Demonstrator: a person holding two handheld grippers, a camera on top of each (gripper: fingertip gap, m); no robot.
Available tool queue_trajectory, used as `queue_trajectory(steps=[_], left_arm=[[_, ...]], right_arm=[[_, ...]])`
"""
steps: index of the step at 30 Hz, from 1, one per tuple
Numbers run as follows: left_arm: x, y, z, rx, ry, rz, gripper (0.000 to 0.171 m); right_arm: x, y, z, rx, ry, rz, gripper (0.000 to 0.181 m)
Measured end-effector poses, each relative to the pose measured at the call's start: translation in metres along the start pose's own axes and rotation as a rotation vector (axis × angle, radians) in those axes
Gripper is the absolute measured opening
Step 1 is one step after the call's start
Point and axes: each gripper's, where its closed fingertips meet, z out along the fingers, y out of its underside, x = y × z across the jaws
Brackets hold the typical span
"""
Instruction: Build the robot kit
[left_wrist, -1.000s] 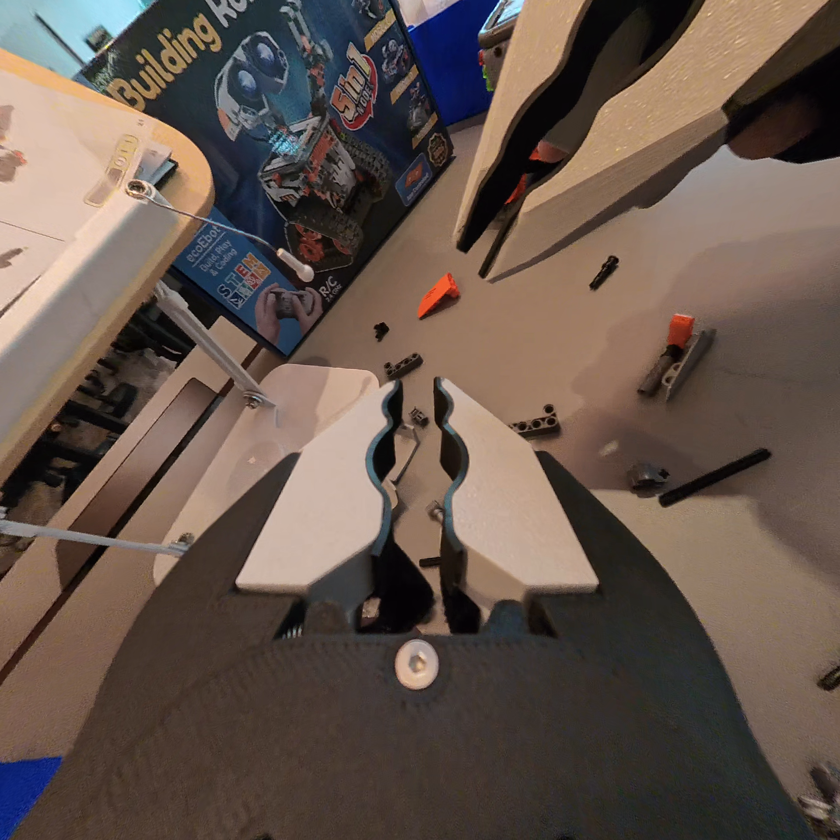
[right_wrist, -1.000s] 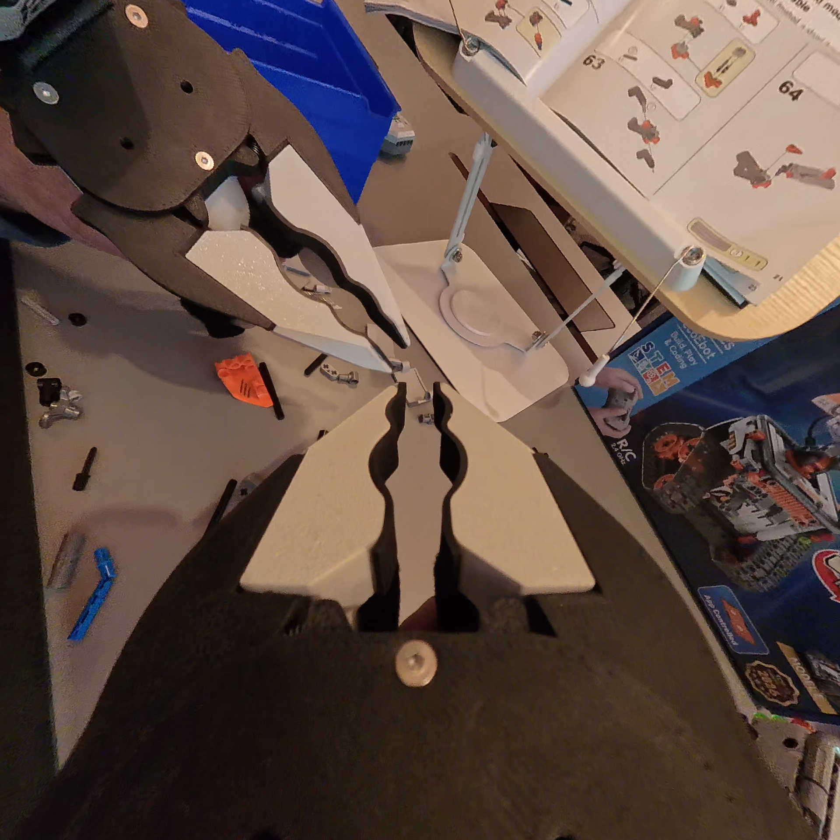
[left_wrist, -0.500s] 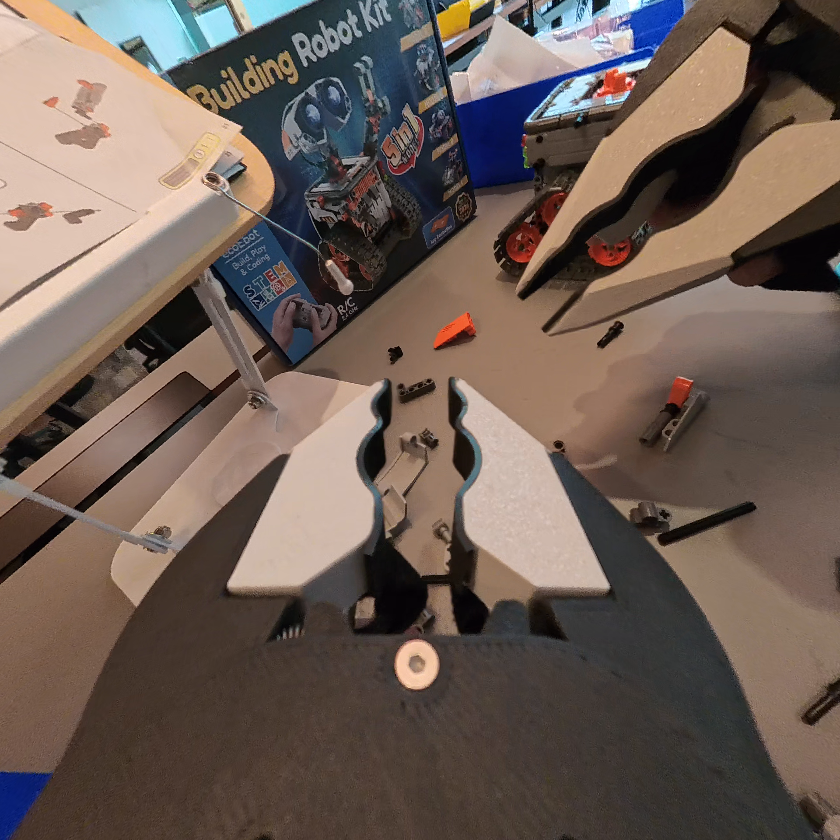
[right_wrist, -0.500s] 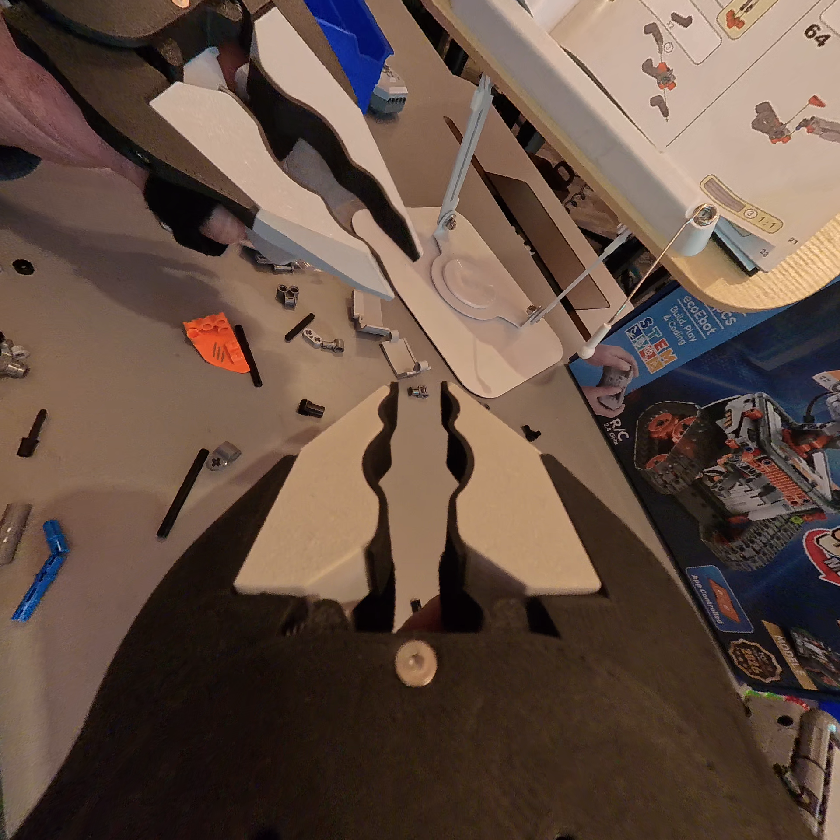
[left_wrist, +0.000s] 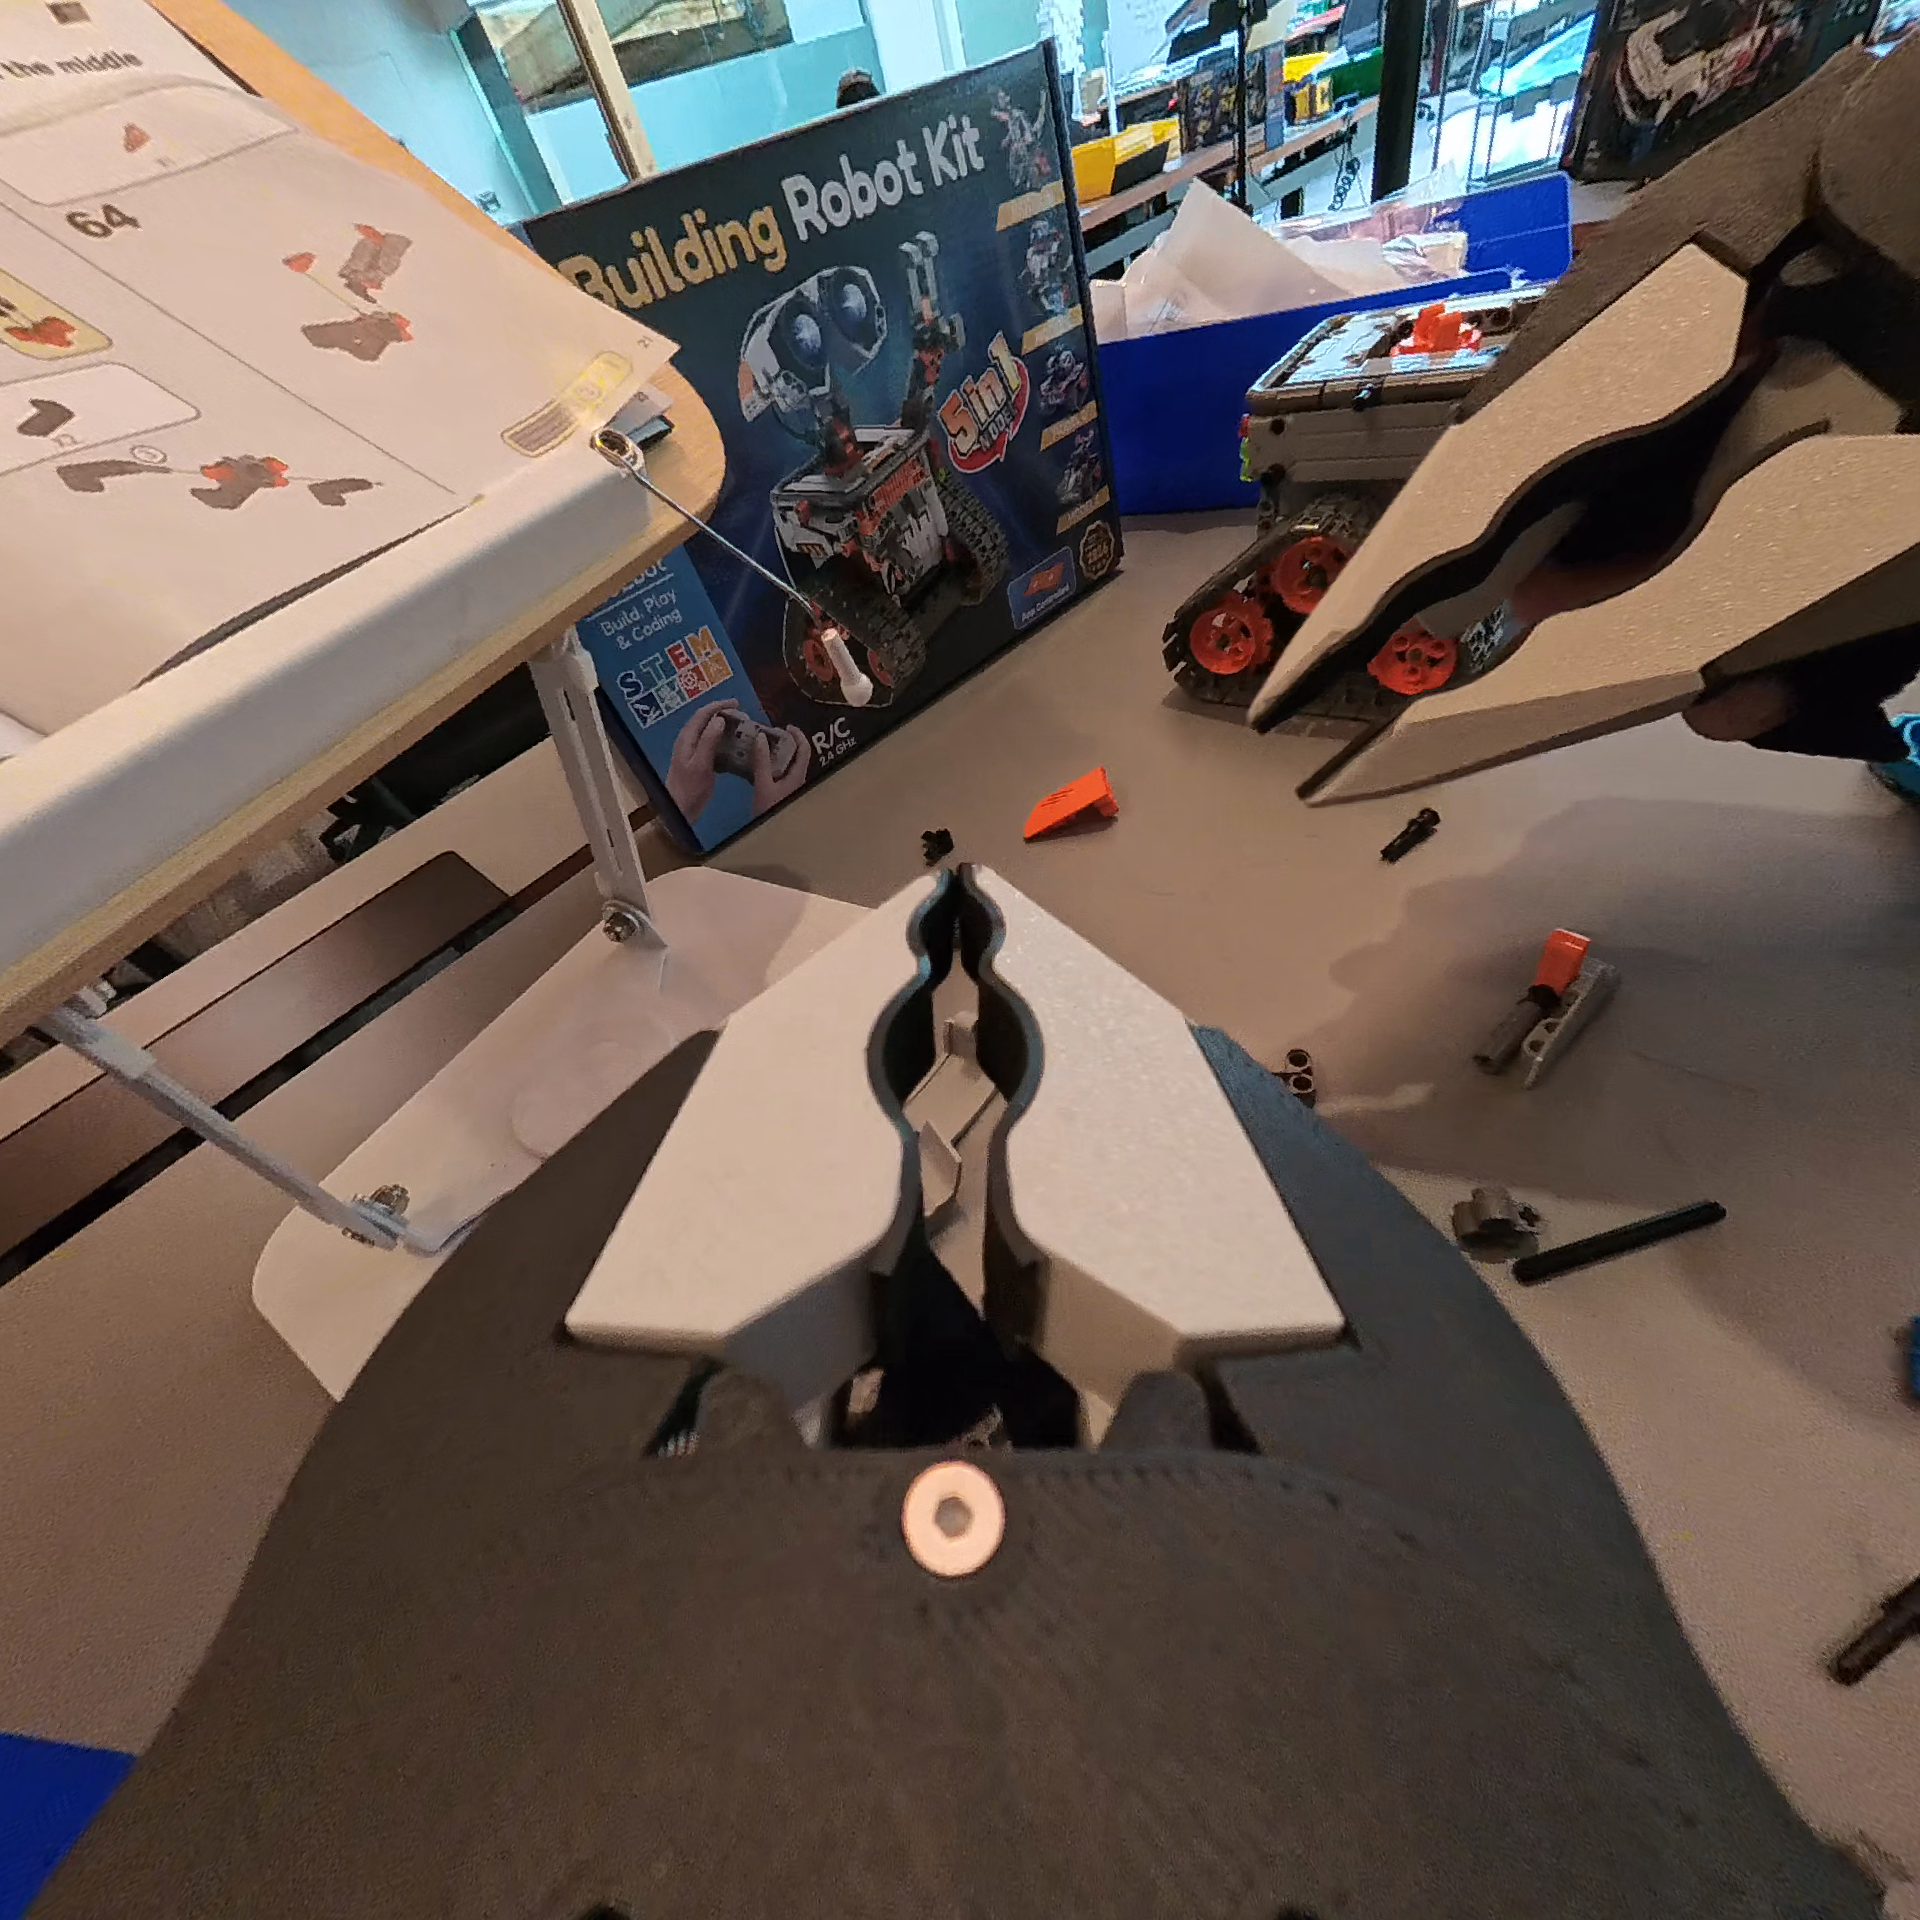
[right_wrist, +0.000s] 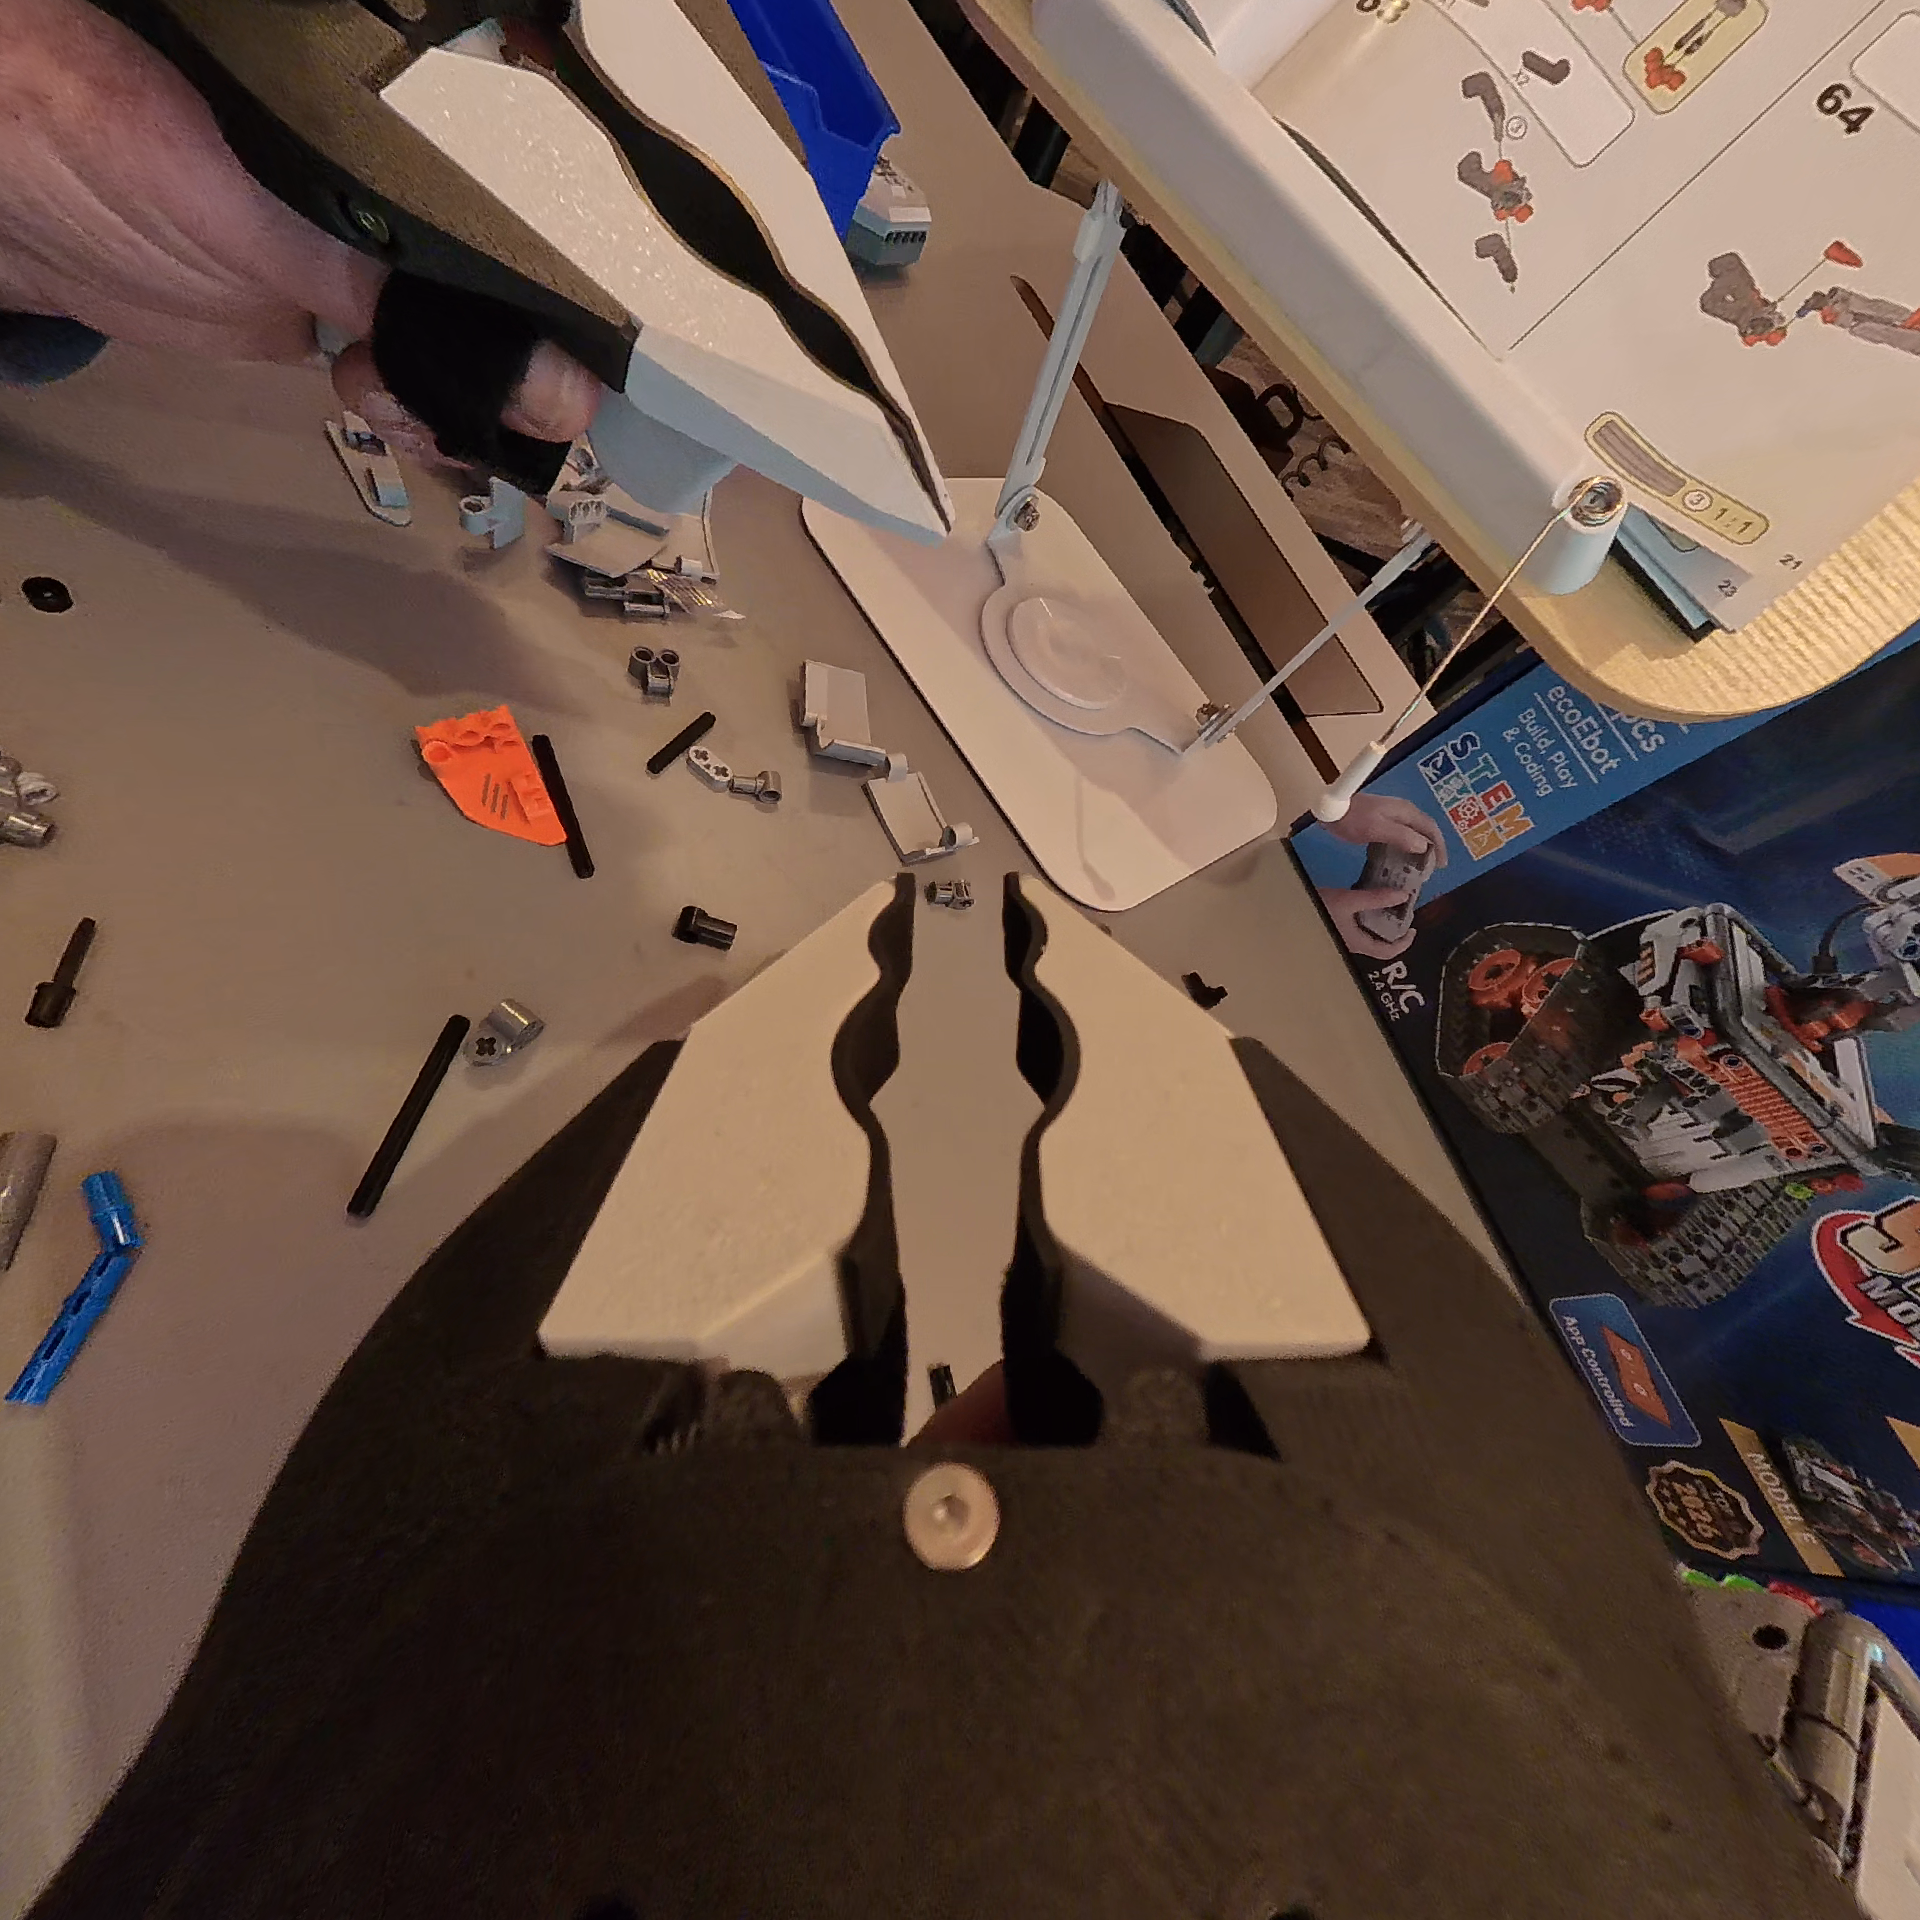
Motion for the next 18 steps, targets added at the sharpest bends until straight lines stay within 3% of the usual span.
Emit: queue_trajectory(steps=[4, 9, 14, 18], left_arm=[[0.001, 0.002, 0.000, -0.013, -0.004, 0.015, 0.001], [0.003, 0.004, 0.000, -0.027, -0.006, 0.039, 0.014], [-0.013, 0.004, -0.006, -0.036, -0.061, 0.044, 0.014], [-0.028, 0.006, -0.016, -0.053, -0.077, 0.015, 0.011]], right_arm=[[-0.001, 0.002, 0.000, -0.005, -0.005, -0.011, 0.014], [0.000, 0.005, 0.001, -0.010, -0.001, -0.011, 0.015], [0.002, 0.008, -0.002, -0.019, -0.007, -0.009, 0.016], [-0.011, 0.016, -0.011, -0.066, -0.120, 0.040, 0.019]])
